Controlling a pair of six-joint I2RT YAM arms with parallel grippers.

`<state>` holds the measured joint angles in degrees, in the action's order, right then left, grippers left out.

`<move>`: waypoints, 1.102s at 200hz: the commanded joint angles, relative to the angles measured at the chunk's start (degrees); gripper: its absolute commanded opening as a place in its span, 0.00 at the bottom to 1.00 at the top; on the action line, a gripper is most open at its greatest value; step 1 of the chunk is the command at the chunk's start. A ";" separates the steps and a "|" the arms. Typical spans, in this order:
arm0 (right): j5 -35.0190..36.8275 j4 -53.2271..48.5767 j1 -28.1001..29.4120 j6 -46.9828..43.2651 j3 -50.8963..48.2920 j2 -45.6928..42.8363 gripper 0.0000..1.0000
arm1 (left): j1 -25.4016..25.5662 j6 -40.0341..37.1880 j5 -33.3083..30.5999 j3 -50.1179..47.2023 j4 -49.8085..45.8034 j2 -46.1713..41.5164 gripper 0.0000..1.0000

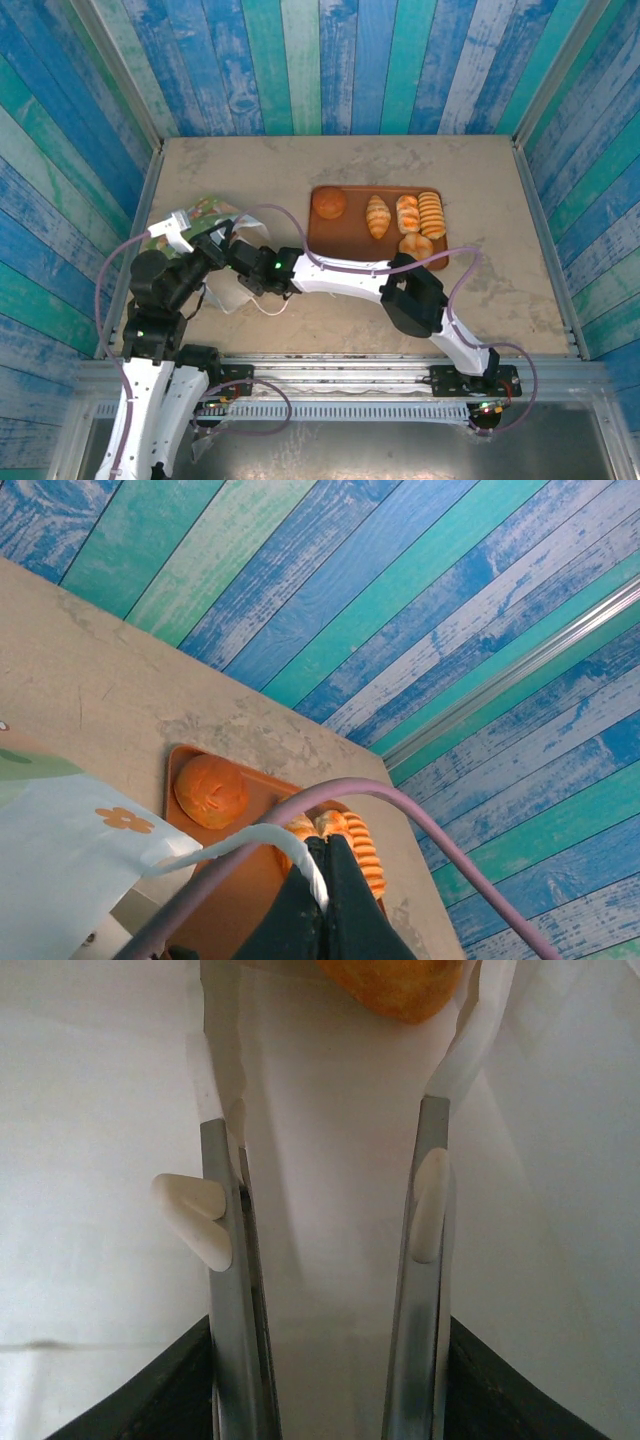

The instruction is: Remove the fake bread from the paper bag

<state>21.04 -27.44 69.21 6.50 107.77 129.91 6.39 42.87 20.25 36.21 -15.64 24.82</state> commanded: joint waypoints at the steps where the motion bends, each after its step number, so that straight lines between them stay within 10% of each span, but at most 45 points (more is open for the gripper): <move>1: 1.67 0.46 -0.30 -1.89 2.59 2.43 0.51 | 0.15 -2.21 -1.82 2.03 -1.35 -1.27 0.00; 89: 6.17 -0.36 -0.14 -0.53 -0.89 -2.00 0.24 | 0.15 -2.67 -5.01 0.58 -2.16 -2.67 0.00; 220: 6.87 -13.60 8.45 8.76 -15.59 -16.35 0.28 | 0.12 -1.16 -6.19 -3.86 1.88 -0.39 0.00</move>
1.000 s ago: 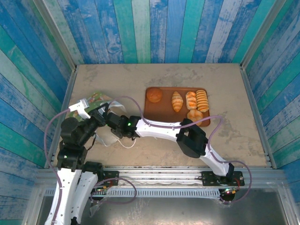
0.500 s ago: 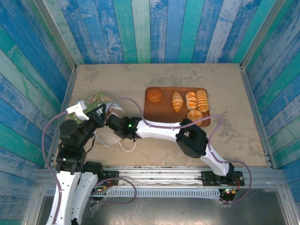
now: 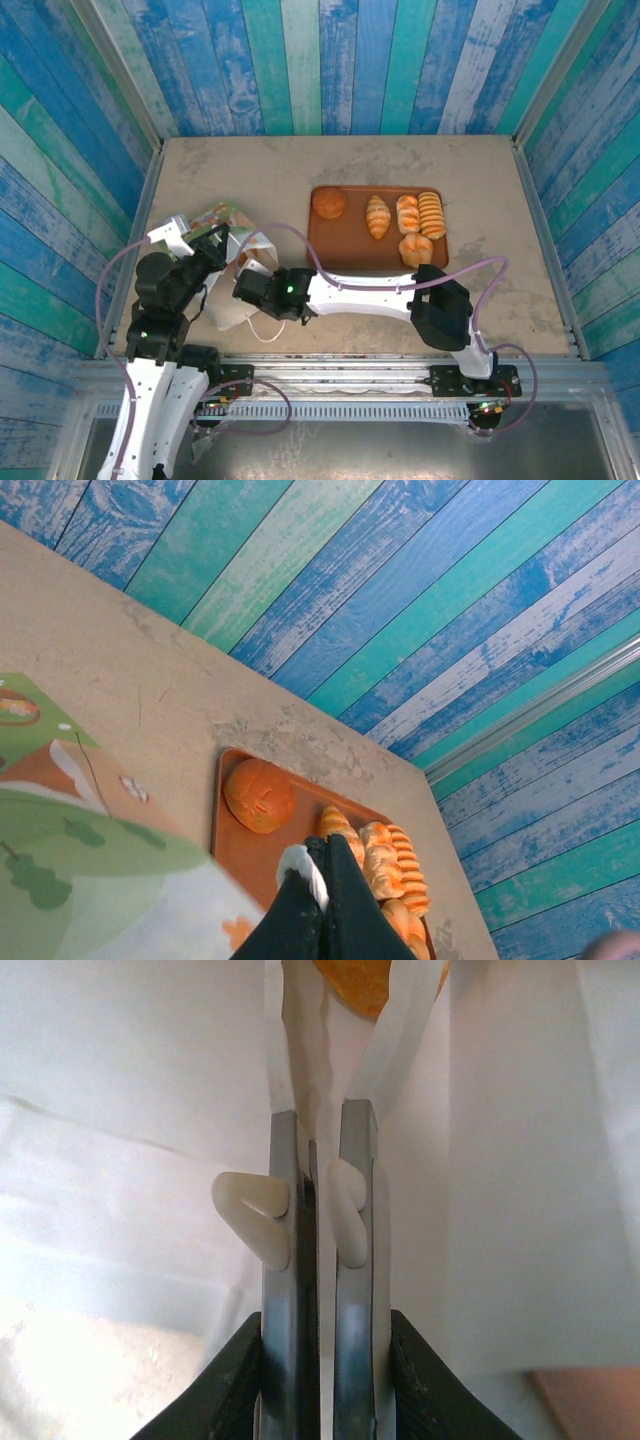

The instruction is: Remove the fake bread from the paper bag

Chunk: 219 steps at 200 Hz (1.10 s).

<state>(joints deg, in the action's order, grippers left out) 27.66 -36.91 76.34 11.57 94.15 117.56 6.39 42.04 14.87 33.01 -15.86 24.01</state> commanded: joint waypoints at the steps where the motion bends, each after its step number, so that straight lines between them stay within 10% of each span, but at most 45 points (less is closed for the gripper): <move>1: 0.14 -4.14 1.38 3.75 -2.14 -4.13 0.28 | 0.16 -0.35 -0.81 -0.67 2.08 0.42 0.00; 110: -20.52 -2.43 2.24 -1.58 -10.94 -12.09 0.38 | 0.20 -0.93 -1.34 -1.15 1.52 -0.50 0.00; 219: -20.06 -0.66 0.96 -6.09 -11.08 -15.95 0.57 | 0.20 -1.36 -0.39 -0.85 2.43 0.86 0.00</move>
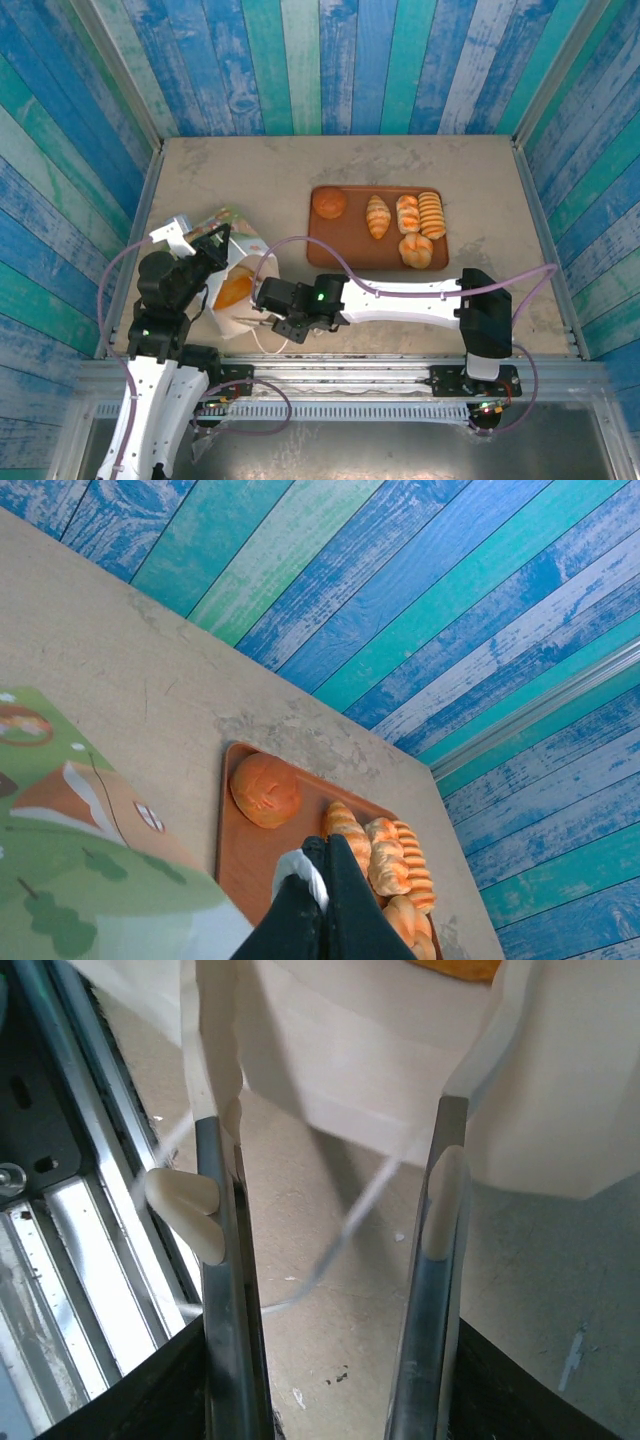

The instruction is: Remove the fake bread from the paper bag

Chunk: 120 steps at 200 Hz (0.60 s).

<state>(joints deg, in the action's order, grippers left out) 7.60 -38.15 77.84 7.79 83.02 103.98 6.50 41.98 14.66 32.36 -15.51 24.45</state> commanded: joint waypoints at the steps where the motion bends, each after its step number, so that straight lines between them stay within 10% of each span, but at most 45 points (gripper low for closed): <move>1: 0.07 0.56 -0.61 -2.42 0.04 -2.34 0.57 | 0.09 -1.33 -0.16 -0.19 2.02 0.42 0.00; 120: 1.85 -1.16 -5.20 -14.79 12.08 7.71 0.59 | 0.05 -3.11 0.76 0.52 0.57 -0.37 0.00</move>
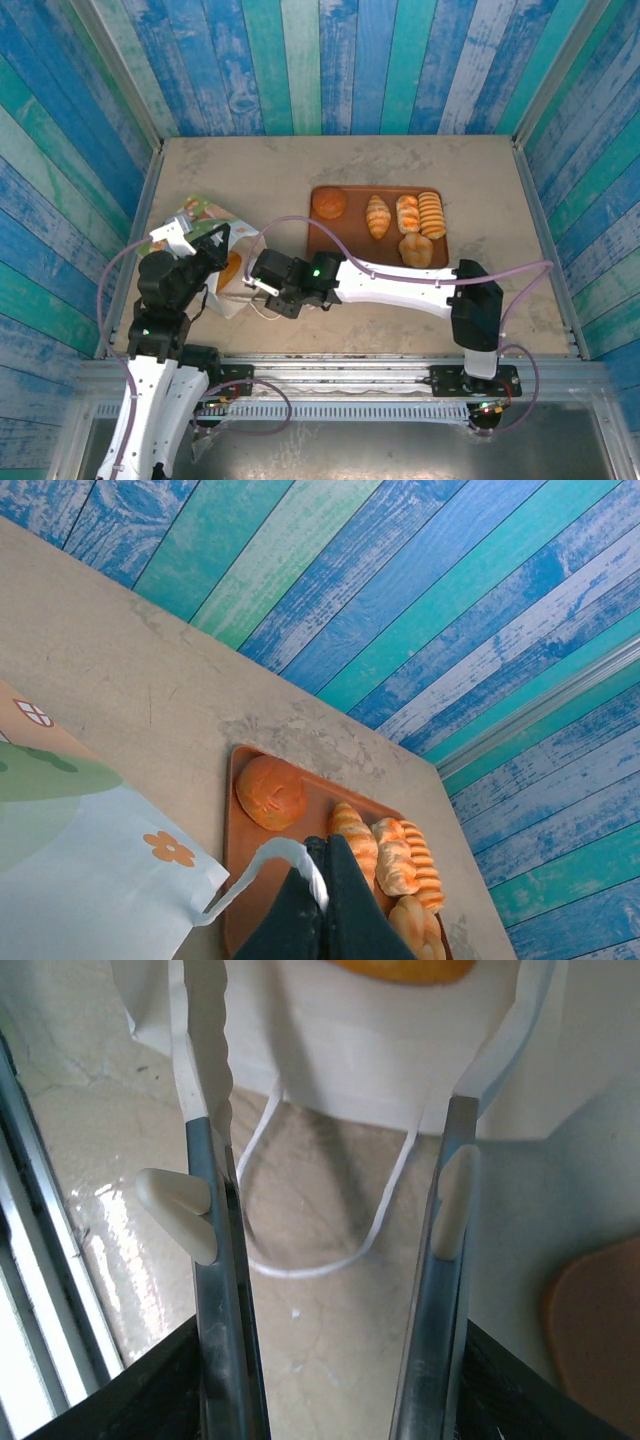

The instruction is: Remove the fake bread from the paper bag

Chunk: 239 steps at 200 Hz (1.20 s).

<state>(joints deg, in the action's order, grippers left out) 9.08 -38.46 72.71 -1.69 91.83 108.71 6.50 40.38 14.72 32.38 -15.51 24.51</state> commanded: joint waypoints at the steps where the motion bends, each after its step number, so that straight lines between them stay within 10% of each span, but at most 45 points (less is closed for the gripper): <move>1: 0.39 -0.89 -0.09 -5.45 3.45 3.08 0.59 | 0.07 -1.52 0.68 0.45 0.57 -0.43 0.00; 66: 9.78 -4.45 -0.72 -12.81 12.70 12.31 0.59 | 0.05 -1.93 1.02 0.45 0.13 -0.78 0.00; 161: 4.25 -4.99 -2.41 -10.95 19.35 19.17 0.48 | 0.09 -1.20 2.16 0.80 -0.22 -1.44 0.00; 239: 7.04 -0.84 -0.54 -3.75 7.58 3.23 0.33 | 0.09 0.56 -0.91 -0.08 -0.18 -1.40 0.00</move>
<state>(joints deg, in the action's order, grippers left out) 14.61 -42.41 71.09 -8.91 103.42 121.10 6.39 40.16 15.11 32.38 -15.97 23.49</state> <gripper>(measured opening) 0.392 0.045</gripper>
